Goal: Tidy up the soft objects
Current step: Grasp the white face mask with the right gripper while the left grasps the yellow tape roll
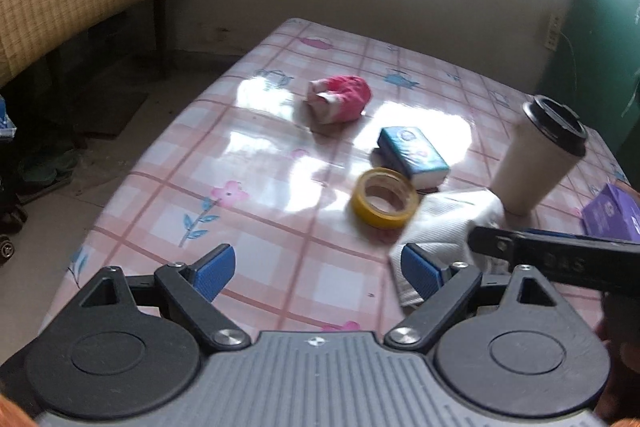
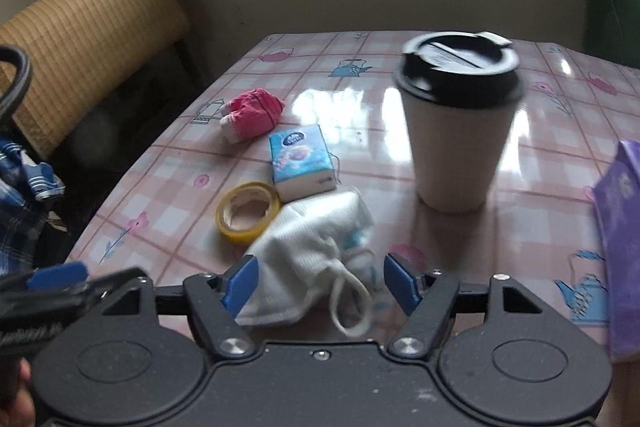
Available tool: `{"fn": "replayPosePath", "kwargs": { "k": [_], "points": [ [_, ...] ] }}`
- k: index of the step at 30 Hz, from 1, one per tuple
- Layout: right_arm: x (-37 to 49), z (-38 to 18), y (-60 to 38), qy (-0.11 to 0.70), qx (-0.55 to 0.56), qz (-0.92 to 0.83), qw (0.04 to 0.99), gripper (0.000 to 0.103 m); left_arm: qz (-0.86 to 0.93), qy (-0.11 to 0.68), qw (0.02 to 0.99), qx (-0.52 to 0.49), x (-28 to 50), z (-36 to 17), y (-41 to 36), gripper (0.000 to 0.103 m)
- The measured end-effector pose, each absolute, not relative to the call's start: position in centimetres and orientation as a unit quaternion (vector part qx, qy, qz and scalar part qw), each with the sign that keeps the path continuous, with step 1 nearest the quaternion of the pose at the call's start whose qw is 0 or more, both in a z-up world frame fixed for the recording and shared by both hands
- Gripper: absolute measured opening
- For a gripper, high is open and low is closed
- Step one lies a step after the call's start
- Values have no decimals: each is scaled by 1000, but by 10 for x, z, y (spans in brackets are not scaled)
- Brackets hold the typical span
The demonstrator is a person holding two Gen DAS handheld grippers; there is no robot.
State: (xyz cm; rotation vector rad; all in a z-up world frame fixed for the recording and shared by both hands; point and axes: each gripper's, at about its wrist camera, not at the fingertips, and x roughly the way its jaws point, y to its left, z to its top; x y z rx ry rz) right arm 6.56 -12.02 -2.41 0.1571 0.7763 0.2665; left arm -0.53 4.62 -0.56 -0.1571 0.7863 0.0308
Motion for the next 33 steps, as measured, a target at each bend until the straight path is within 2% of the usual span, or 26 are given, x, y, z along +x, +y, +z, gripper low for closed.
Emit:
{"fn": "replayPosePath", "kwargs": {
  "k": [6, 8, 10, 13, 25, 27, 28, 29, 33],
  "points": [
    [94, -43, -95, 407, 60, 100, 906, 90, 16, 383, 921, -72, 6, -10, 53, 93],
    [97, -51, -97, 413, 78, 116, 900, 85, 11, 384, 921, -70, 12, -12, 51, 93],
    [94, -53, -102, 405, 90, 125, 901, 65, 0, 379, 923, -66, 18, -14, 46, 94],
    [87, -49, -111, 398, 92, 124, 904, 56, -20, 375, 925, -53, 30, -19, 34, 94],
    [49, -28, -160, 365, 92, 102, 921, 54, -58, 401, 914, 7, 92, -57, -11, 94],
    [46, -26, -162, 360, 92, 103, 923, 54, -51, 393, 918, 22, 93, -58, -15, 87],
    [46, -25, -162, 359, 93, 103, 923, 54, -44, 389, 920, 35, 92, -58, -17, 77],
    [45, -24, -163, 357, 95, 105, 923, 54, -43, 385, 921, 41, 91, -57, -17, 61],
    [43, -18, -164, 348, 97, 110, 926, 54, -42, 391, 919, 20, 88, -53, -8, 61]
  ]
}}
